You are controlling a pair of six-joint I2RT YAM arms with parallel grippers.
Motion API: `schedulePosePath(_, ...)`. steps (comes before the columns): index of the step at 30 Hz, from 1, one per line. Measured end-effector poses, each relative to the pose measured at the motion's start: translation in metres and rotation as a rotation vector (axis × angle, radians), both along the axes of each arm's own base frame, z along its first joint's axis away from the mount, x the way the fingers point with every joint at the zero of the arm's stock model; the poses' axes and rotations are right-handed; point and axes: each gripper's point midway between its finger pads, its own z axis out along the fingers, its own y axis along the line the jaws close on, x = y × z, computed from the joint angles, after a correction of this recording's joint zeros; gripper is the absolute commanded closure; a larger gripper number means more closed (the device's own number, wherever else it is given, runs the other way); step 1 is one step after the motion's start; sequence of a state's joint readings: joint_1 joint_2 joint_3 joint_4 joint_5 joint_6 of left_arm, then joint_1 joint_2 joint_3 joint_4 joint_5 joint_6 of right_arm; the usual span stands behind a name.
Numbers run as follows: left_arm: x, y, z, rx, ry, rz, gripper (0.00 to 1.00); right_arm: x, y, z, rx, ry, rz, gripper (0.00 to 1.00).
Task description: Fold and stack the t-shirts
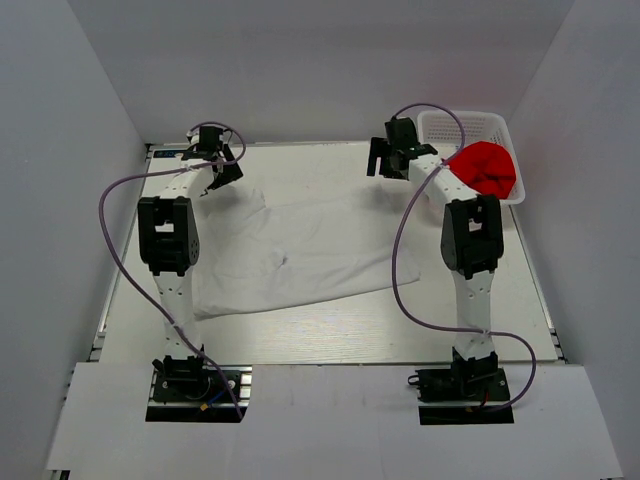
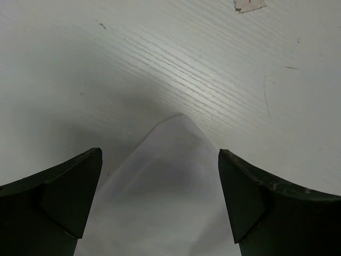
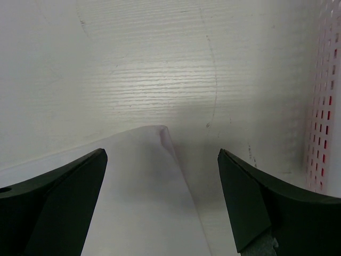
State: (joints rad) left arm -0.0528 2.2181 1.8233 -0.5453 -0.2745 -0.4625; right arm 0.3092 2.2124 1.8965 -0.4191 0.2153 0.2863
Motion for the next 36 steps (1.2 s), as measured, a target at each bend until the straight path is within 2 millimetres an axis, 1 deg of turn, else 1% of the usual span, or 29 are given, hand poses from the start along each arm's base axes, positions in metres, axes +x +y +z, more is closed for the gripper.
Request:
schedulePosePath(4, 0.015, 0.0, -0.013, 0.006, 0.001, -0.027, 0.0, 0.007, -0.006, -0.012, -0.037, 0.003, -0.015, 0.1)
schedulePosePath(5, 0.018, -0.002, -0.017, 0.0, 0.003, -0.038, 0.02, 0.008, -0.007, -0.015, -0.043, 0.006, -0.018, 0.1)
schedulePosePath(6, 0.021, -0.003, -0.02, -0.002, 0.003, -0.045, 0.09, 0.011, -0.008, -0.02, -0.048, 0.007, -0.022, 0.1)
schedulePosePath(8, 0.022, -0.006, -0.027, -0.013, 0.011, -0.06, 0.19, 0.015, -0.009, -0.028, -0.052, 0.015, -0.026, 0.1)
schedulePosePath(9, 0.021, -0.007, -0.031, -0.016, 0.02, -0.068, 0.26, 0.016, -0.009, -0.032, -0.053, 0.016, -0.027, 0.1)
schedulePosePath(10, 0.02, -0.009, -0.035, -0.025, 0.021, -0.074, 0.38, 0.017, -0.009, -0.037, -0.053, 0.023, -0.027, 0.1)
schedulePosePath(11, 0.018, -0.01, -0.039, -0.032, 0.026, -0.079, 0.43, 0.018, -0.008, -0.041, -0.051, 0.026, -0.024, 0.1)
schedulePosePath(12, 0.017, -0.01, -0.042, -0.03, 0.024, -0.081, 0.5, 0.018, -0.007, -0.044, -0.046, 0.03, -0.018, 0.1)
schedulePosePath(13, 0.017, -0.011, -0.042, -0.034, 0.015, -0.083, 0.74, 0.019, -0.005, -0.049, -0.041, 0.036, -0.012, 0.1)
schedulePosePath(15, 0.012, -0.014, -0.044, -0.05, 0.012, -0.087, 0.99, 0.023, -0.002, -0.055, -0.032, 0.039, 0.0, 0.1)
schedulePosePath(17, 0.013, -0.016, -0.044, -0.059, 0.002, -0.093, 1.0, 0.026, 0.002, -0.062, -0.023, 0.044, 0.015, 0.1)
schedulePosePath(19, 0.013, -0.017, -0.044, -0.065, -0.002, -0.098, 1.0, 0.027, 0.006, -0.069, -0.008, 0.055, 0.034, 0.18)
schedulePosePath(20, 0.014, -0.017, -0.044, -0.066, -0.003, -0.098, 1.0, 0.027, 0.008, -0.07, -0.005, 0.054, 0.041, 0.24)
schedulePosePath(21, 0.014, -0.017, -0.043, -0.066, -0.004, -0.097, 1.0, 0.028, 0.01, -0.07, 0.006, 0.054, 0.052, 0.41)
schedulePosePath(23, 0.014, -0.017, -0.043, -0.067, -0.006, -0.097, 1.0, 0.026, 0.017, -0.069, 0.036, 0.061, 0.072, 0.55)
schedulePosePath(24, 0.014, -0.017, -0.043, -0.067, -0.01, -0.097, 1.0, 0.024, 0.021, -0.07, 0.057, 0.068, 0.081, 0.68)
schedulePosePath(25, 0.014, -0.017, -0.043, -0.068, -0.014, -0.097, 1.0, 0.023, 0.023, -0.071, 0.069, 0.073, 0.088, 0.73)
schedulePosePath(26, 0.013, -0.017, -0.043, -0.068, -0.018, -0.098, 1.0, 0.022, 0.025, -0.073, 0.082, 0.073, 0.089, 0.86)
schedulePosePath(27, 0.012, -0.017, -0.042, -0.069, -0.018, -0.099, 1.0, 0.023, 0.026, -0.073, 0.092, 0.065, 0.088, 0.94)
schedulePosePath(28, 0.01, -0.018, -0.042, -0.07, -0.016, -0.1, 1.0, 0.021, 0.027, -0.073, 0.098, 0.07, 0.09, 1.0)
schedulePosePath(33, -0.001, -0.018, -0.039, -0.073, -0.014, -0.109, 1.0, 0.02, 0.028, -0.073, 0.113, 0.069, 0.08, 1.0)
schedulePosePath(36, -0.012, -0.019, -0.031, -0.078, -0.026, -0.114, 1.0, 0.014, 0.026, -0.072, 0.11, 0.073, 0.081, 1.0)
